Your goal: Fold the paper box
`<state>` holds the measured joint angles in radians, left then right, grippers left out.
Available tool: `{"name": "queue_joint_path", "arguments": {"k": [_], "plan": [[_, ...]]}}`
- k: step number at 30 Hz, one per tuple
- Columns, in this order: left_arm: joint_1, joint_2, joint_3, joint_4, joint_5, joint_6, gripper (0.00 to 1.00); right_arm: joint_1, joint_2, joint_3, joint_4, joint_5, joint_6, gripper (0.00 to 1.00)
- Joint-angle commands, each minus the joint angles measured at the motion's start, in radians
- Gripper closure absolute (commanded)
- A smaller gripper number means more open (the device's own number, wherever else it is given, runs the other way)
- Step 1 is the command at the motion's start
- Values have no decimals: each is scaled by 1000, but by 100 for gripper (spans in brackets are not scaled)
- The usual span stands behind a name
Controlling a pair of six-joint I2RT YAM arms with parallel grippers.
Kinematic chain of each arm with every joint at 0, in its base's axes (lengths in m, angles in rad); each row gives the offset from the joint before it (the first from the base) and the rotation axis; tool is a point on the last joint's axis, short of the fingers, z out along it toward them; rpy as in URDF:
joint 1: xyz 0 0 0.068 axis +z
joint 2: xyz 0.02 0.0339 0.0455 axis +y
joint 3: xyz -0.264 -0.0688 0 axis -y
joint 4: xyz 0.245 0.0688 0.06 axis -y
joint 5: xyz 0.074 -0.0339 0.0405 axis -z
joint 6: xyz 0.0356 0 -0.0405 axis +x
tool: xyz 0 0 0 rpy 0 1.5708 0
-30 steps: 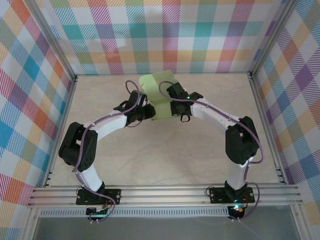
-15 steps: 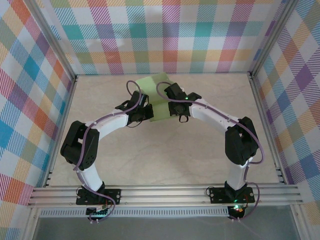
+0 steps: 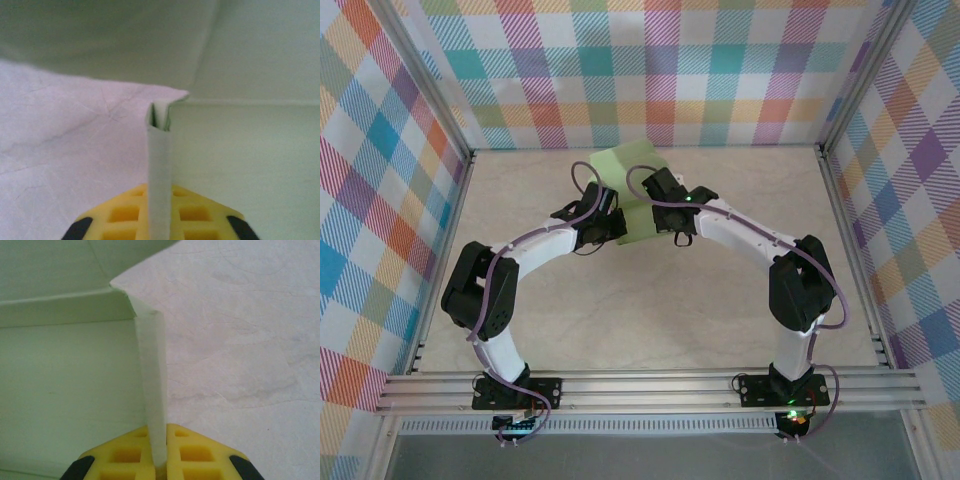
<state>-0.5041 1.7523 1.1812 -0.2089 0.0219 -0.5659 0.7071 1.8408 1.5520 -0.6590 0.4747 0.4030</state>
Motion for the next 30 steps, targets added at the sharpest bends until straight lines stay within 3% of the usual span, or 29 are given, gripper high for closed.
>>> {"name": "queue_joint_path", "arguments": {"k": [1, 10, 11, 12, 13, 25, 30], "plan": [[-20, -13, 12, 25, 26, -12, 100, 8, 9, 64, 10, -18, 8, 100], [-21, 8, 31, 1, 4, -9, 100, 11, 16, 71, 11, -20, 7, 100], [-21, 7, 31, 5, 6, -13, 97, 11, 15, 71, 9, -16, 5, 100], [-21, 4, 30, 10, 11, -14, 80, 11, 15, 71, 7, -11, 1, 100], [-21, -1, 29, 14, 14, -14, 72, 11, 18, 71, 7, -7, 0, 100], [-21, -94, 28, -27, -37, 8, 58, -3, 29, 62, 1, -3, 1, 100], [-17, -115, 17, -43, -61, 18, 40, -9, 26, 57, 1, -4, 8, 100]]}}
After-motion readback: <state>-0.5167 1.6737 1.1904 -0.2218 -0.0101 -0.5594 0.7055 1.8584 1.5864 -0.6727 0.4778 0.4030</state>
